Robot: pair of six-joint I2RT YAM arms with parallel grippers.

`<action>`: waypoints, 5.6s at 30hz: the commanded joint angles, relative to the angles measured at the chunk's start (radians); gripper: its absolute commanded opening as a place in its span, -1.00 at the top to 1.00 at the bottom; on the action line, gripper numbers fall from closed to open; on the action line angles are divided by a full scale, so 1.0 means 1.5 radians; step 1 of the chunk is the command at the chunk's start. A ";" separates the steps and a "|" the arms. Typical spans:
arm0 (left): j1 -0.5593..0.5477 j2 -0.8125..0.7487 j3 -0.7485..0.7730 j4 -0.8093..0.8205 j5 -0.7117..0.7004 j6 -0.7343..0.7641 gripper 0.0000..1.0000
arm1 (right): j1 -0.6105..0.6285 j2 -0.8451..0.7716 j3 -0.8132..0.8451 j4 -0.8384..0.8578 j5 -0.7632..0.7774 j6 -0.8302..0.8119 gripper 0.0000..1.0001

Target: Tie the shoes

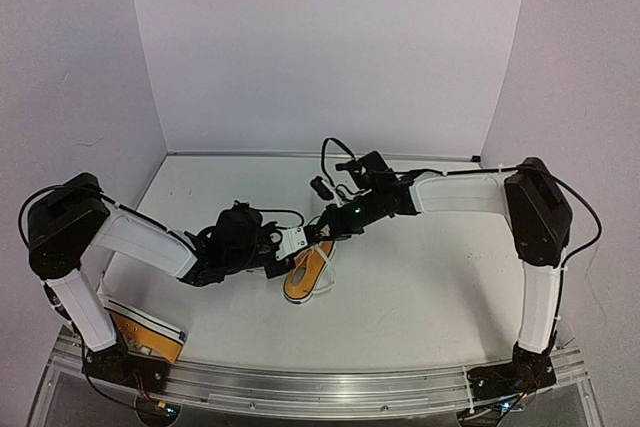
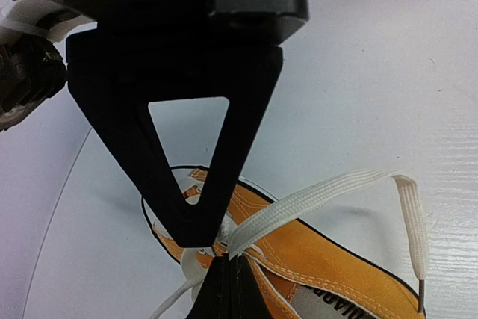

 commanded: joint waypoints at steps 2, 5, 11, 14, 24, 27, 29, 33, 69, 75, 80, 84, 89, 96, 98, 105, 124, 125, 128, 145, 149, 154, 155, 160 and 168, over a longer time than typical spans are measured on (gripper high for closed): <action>0.024 0.024 -0.009 0.085 0.019 -0.064 1.00 | -0.003 -0.044 -0.012 0.033 -0.008 0.010 1.00; 0.033 0.031 -0.011 0.096 0.024 -0.078 1.00 | -0.002 -0.047 -0.017 0.040 -0.013 0.013 1.00; 0.045 0.053 -0.013 0.137 0.054 -0.114 1.00 | -0.002 -0.046 -0.025 0.059 -0.027 0.023 1.00; 0.045 0.060 -0.019 0.161 0.082 -0.128 1.00 | -0.002 -0.041 -0.022 0.061 -0.027 0.027 1.00; 0.045 0.065 -0.034 0.197 0.126 -0.145 1.00 | -0.002 -0.032 -0.018 0.066 -0.018 0.034 1.00; 0.048 0.081 -0.025 0.203 0.107 -0.158 1.00 | -0.002 -0.033 -0.022 0.072 -0.027 0.034 1.00; 0.055 0.092 -0.020 0.214 0.106 -0.184 1.00 | -0.003 -0.037 -0.025 0.075 -0.032 0.034 1.00; 0.068 0.116 -0.017 0.252 0.111 -0.230 1.00 | -0.003 -0.042 -0.030 0.081 -0.042 0.035 1.00; 0.107 0.213 -0.033 0.476 0.283 -0.384 1.00 | -0.011 -0.040 -0.044 0.095 -0.052 0.039 1.00; 0.110 0.228 -0.015 0.478 0.299 -0.390 1.00 | -0.010 -0.031 -0.046 0.095 -0.064 0.036 1.00; 0.110 0.229 -0.003 0.463 0.293 -0.390 1.00 | -0.010 -0.025 -0.043 0.094 -0.071 0.035 1.00; 0.110 0.229 0.016 0.431 0.301 -0.382 1.00 | -0.010 -0.022 -0.042 0.094 -0.072 0.035 1.00; 0.112 0.219 0.008 0.418 0.298 -0.368 1.00 | -0.010 -0.027 -0.043 0.093 -0.059 0.033 1.00; 0.119 0.214 0.004 0.401 0.305 -0.363 1.00 | -0.013 -0.022 -0.044 0.096 -0.083 0.034 1.00; 0.118 0.228 0.013 0.415 0.315 -0.374 1.00 | -0.010 -0.015 -0.042 0.096 -0.086 0.036 1.00; 0.118 0.263 0.047 0.450 0.344 -0.402 1.00 | -0.002 -0.003 -0.034 0.096 -0.094 0.038 1.00; 0.123 0.293 0.035 0.523 0.375 -0.424 1.00 | -0.049 -0.101 -0.086 0.093 -0.082 0.047 0.54; 0.124 0.293 0.036 0.524 0.377 -0.422 1.00 | -0.053 -0.114 -0.091 0.093 -0.079 0.048 0.53; 0.125 0.294 0.036 0.525 0.383 -0.418 1.00 | -0.067 -0.132 -0.111 0.094 -0.063 0.051 0.49; 0.126 0.294 0.038 0.516 0.386 -0.409 1.00 | -0.064 -0.046 -0.122 0.147 -0.083 0.090 0.52; 0.126 0.294 0.040 0.509 0.387 -0.394 1.00 | -0.056 -0.035 -0.118 0.160 -0.092 0.098 0.52; 0.126 0.293 0.041 0.506 0.388 -0.392 1.00 | -0.047 -0.025 -0.109 0.164 -0.097 0.104 0.50; 0.126 0.293 0.042 0.506 0.388 -0.393 1.00 | -0.046 -0.023 -0.108 0.164 -0.097 0.104 0.50; 0.126 0.294 0.041 0.508 0.387 -0.392 1.00 | -0.040 -0.013 -0.106 0.164 -0.095 0.108 0.49; 0.126 0.294 0.042 0.505 0.386 -0.388 1.00 | -0.033 -0.009 -0.099 0.165 -0.096 0.114 0.46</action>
